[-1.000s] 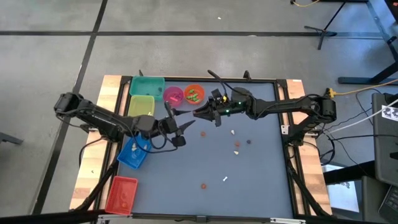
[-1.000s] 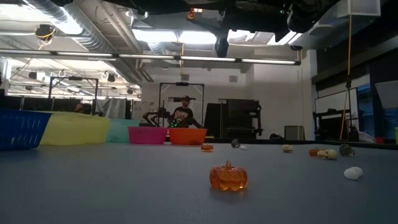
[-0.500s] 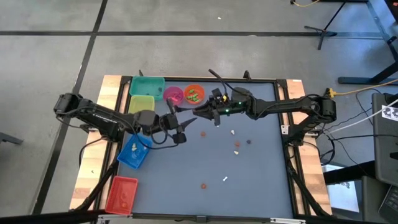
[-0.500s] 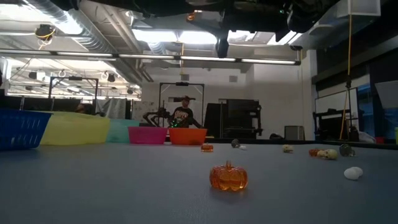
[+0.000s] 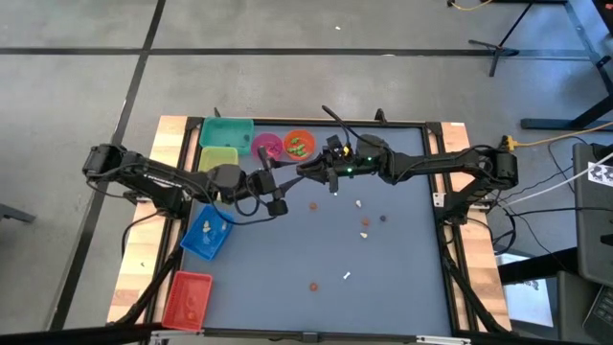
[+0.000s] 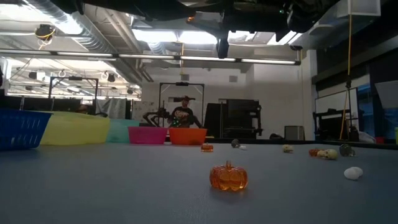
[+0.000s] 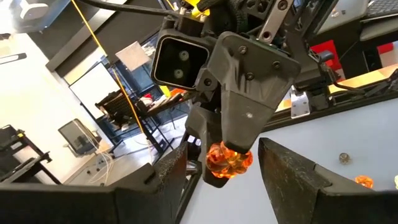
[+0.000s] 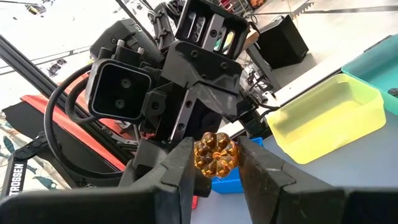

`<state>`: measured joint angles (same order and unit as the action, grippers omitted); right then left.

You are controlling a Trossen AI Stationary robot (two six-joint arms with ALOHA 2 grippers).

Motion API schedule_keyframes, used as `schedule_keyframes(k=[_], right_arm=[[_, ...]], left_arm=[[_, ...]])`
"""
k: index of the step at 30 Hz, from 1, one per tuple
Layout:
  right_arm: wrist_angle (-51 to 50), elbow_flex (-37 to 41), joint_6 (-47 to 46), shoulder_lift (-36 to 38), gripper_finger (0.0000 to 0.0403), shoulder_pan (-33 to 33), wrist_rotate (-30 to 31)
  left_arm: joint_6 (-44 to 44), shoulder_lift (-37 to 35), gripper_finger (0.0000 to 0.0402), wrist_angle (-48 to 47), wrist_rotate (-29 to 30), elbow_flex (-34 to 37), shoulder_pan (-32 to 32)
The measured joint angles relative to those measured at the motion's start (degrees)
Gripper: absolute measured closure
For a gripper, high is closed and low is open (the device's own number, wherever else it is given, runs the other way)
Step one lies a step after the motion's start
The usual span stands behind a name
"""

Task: Sort Halloween decoration
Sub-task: Put the orange pumpkin toy into the red bin

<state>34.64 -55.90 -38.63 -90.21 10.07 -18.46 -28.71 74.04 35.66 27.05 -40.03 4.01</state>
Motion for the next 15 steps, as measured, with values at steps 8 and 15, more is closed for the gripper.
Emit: schedule_keyframes(k=[8, 15], right_arm=[[0.0, 0.0, 0.0, 0.0, 0.0297, 0.0, 0.0], [0.0, 0.0, 0.0, 0.0, 0.0297, 0.0, 0.0]], left_arm=[[0.0, 0.0, 0.0219, -0.1, 0.0, 0.0, 0.0], [0.0, 0.0, 0.0224, -0.1, 0.0, 0.0, 0.0]])
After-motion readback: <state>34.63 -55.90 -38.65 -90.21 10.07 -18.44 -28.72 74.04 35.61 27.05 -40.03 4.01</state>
